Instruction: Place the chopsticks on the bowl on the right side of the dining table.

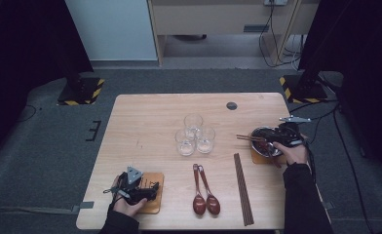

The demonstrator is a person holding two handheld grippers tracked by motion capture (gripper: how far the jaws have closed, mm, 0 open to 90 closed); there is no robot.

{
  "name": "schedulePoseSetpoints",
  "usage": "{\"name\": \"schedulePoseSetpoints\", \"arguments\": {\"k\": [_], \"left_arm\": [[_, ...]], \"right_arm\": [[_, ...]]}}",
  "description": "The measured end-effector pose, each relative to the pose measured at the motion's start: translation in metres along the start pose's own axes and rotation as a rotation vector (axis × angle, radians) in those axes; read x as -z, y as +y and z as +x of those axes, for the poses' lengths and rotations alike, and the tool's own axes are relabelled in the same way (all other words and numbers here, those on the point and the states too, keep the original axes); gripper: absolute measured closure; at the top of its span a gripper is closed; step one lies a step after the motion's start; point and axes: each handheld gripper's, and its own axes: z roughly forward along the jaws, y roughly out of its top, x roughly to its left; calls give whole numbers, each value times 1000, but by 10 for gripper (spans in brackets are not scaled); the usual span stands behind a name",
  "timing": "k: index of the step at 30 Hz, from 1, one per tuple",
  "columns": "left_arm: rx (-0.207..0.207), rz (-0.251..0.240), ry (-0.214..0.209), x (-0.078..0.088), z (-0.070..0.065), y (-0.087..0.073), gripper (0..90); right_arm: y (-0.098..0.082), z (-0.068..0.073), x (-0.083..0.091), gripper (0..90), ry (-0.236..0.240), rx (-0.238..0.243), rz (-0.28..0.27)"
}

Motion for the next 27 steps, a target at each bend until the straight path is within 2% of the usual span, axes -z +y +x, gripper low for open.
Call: {"name": "schedulePoseSetpoints", "arguments": {"k": [15,27], "left_arm": [[0,0,0,0,0,0,2],[-1,0,0,0,0,0,2]], "right_arm": [[-3,-1,-10,356,-28,0,29],[-4,0,-7,344,-13,9,49]]}}
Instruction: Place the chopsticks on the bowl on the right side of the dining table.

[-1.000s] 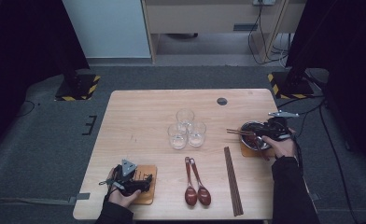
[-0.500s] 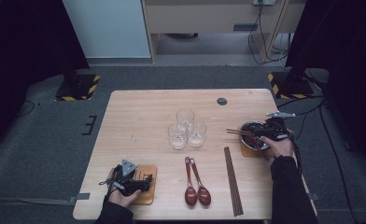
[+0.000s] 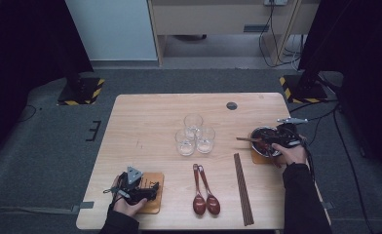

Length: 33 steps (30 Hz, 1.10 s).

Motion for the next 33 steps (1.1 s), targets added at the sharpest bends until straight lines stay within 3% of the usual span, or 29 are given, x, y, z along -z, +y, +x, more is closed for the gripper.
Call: {"name": "schedulePoseSetpoints", "arguments": {"k": [19,26,33], "left_arm": [[0,0,0,0,0,0,3],[0,0,0,0,0,0,3],[2,-1,-1,0,0,0,3]], "right_arm": [[-3,3,6,343,29,15,6],[-1,5,22,345,62,7,-43],[-5,1,39,345,64,-1,-75]]}}
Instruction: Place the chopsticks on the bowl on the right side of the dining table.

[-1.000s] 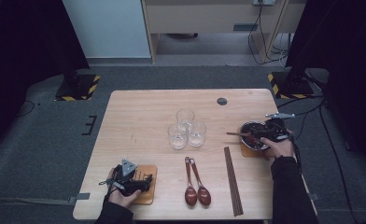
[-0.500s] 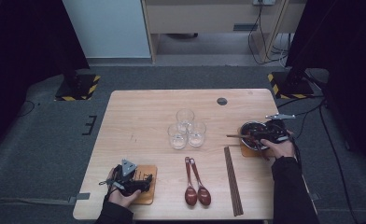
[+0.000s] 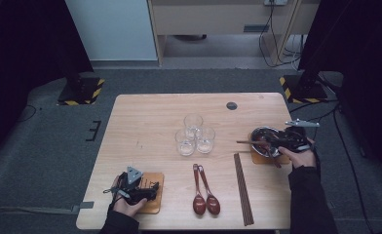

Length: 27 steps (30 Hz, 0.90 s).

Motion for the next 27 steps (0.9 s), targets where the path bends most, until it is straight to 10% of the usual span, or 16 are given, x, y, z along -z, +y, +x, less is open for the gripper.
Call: {"name": "schedulePoseSetpoints", "arguments": {"k": [27], "left_arm": [[-1,0,1,0,0,0,3]], "right_arm": [[-28,-28,25,332,-27,-91,8]]}}
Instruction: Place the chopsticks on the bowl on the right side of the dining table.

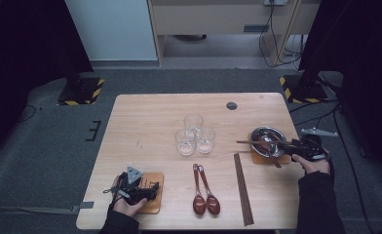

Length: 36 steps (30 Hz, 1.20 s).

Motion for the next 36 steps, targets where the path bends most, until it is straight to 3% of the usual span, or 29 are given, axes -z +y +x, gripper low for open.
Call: {"name": "schedulePoseSetpoints", "arguments": {"k": [18,31,36], "left_arm": [[0,0,0,0,0,0,3],[0,0,0,0,0,0,3],[0,0,0,0,0,0,3]], "right_arm": [[-5,-7,-9,313,-19,2,41],[-5,-7,-14,309,-21,7,51],[-2,-3,-9,310,-5,9,30]]}}
